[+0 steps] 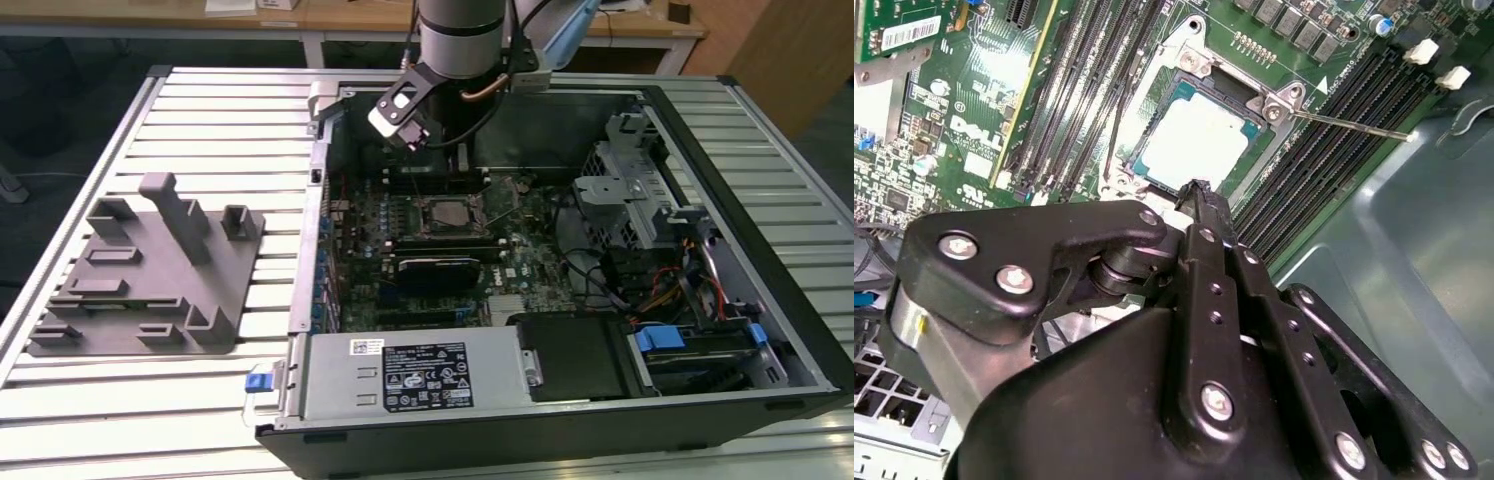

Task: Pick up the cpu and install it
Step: 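Close the cpu cover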

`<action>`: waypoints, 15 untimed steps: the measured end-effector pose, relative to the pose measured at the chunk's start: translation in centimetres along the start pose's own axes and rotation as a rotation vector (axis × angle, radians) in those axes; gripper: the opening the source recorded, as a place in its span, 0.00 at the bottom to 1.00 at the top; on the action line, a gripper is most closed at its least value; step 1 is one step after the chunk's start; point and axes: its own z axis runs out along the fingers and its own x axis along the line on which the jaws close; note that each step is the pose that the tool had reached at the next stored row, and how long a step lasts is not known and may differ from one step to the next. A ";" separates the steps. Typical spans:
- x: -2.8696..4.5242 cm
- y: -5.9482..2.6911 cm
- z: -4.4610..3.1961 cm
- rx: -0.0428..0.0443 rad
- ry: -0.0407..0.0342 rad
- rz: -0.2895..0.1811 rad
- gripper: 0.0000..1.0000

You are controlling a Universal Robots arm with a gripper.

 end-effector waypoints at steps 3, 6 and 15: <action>0.00 0.08 -0.01 0.0002 -0.0002 0.000 0.11; 0.00 0.39 0.02 0.0001 -0.0001 0.000 0.11; 0.03 1.96 0.15 0.0000 0.0000 0.000 0.11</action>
